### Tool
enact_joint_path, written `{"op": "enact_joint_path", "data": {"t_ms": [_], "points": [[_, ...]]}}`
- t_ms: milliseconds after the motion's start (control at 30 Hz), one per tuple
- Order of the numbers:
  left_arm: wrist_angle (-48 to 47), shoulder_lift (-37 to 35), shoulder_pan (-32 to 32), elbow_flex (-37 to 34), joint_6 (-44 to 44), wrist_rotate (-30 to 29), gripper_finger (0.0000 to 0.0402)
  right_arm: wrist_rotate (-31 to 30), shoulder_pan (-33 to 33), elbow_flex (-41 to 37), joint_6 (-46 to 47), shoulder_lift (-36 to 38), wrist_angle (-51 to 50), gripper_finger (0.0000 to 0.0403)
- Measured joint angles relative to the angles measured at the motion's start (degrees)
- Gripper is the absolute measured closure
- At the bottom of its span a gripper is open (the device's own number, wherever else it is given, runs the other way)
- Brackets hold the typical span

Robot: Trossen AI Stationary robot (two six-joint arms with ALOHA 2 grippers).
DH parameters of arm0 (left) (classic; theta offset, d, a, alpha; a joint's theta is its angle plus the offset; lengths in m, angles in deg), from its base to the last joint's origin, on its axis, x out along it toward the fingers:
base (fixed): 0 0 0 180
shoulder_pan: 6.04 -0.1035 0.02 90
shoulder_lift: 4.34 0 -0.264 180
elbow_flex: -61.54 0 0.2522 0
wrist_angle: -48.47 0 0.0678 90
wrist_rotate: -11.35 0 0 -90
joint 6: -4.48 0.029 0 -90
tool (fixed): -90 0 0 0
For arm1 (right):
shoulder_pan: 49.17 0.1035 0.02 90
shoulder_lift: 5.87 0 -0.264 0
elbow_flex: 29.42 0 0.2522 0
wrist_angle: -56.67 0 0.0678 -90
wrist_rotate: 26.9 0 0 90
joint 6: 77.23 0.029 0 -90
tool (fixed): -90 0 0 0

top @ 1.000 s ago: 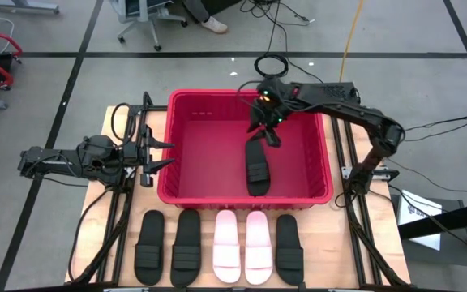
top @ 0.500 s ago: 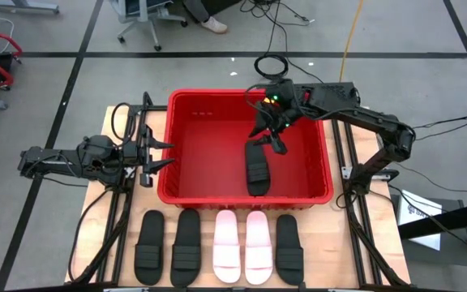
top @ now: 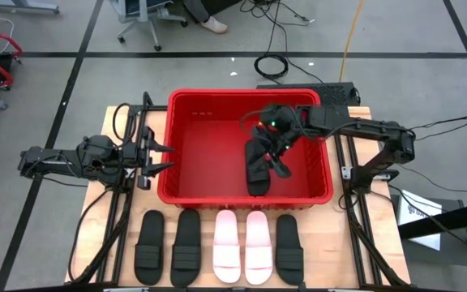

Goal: Pick and place slides into bin
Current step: Put the black slide into the red bin

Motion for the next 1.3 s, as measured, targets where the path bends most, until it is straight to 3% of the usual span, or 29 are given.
{"op": "enact_joint_path", "data": {"t_ms": [300, 667, 1033, 1300], "points": [[0.23, 0.83, 0.02, 0.0, -1.44, 3.35, 0.0204, 0.02, 9.97, 0.0, 5.97, 0.55, 0.06, 0.0261], [4.68, 7.6, 0.15, 0.0, -2.37, 10.55, 0.0204, -0.55, 20.12, -1.4, 14.6, 0.55, 0.45, 0.0261], [11.1, 9.86, 0.15, 0.0, -2.96, 11.2, 0.0204, -13.05, 29.61, -7.07, 26.62, 0.53, 0.55, 0.0261], [10.58, 9.86, 0.15, 0.0, -5.23, 11.32, 0.0204, -15.09, 34.81, -11.98, 36.4, 0.53, 1.76, 0.0261]]}}
